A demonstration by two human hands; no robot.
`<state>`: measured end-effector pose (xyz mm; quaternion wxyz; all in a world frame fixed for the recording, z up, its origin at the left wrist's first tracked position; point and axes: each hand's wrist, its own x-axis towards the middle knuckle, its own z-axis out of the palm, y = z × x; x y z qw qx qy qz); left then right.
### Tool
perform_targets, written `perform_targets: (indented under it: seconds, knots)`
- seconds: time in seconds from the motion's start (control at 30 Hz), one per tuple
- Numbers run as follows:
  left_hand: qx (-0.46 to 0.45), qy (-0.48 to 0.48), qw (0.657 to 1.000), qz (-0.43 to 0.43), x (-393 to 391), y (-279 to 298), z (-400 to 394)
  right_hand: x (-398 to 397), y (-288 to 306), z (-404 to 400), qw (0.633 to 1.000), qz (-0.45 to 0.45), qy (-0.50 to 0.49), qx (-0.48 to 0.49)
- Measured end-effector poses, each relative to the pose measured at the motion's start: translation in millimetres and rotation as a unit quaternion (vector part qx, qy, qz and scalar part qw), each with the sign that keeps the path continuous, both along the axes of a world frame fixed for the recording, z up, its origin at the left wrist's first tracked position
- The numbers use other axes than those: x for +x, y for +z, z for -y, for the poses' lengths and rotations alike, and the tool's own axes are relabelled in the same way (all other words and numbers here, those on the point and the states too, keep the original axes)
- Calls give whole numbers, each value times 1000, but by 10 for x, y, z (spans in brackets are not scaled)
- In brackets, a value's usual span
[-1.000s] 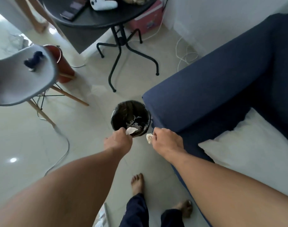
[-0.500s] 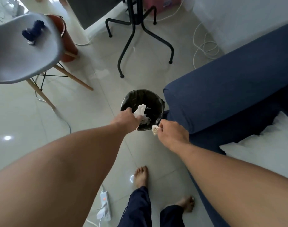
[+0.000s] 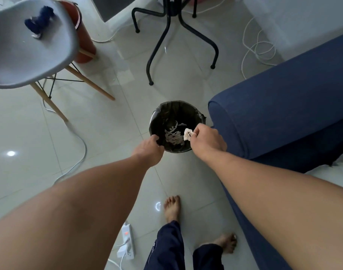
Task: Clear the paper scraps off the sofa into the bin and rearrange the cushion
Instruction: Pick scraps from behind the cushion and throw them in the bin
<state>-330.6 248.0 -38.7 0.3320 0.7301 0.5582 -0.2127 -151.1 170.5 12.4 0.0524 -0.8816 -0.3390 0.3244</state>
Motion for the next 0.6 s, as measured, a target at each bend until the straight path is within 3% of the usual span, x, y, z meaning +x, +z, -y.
perform_targets:
  seconds: [0.43,0.6]
  knots:
    - [-58,-1,997,-44,-287,-819,321,-92,-678,-255,998,3,-58,10]
    - [-59,-2,996,-62,-386,-1369,200,-160,-1198,-432,996,-68,-60,0]
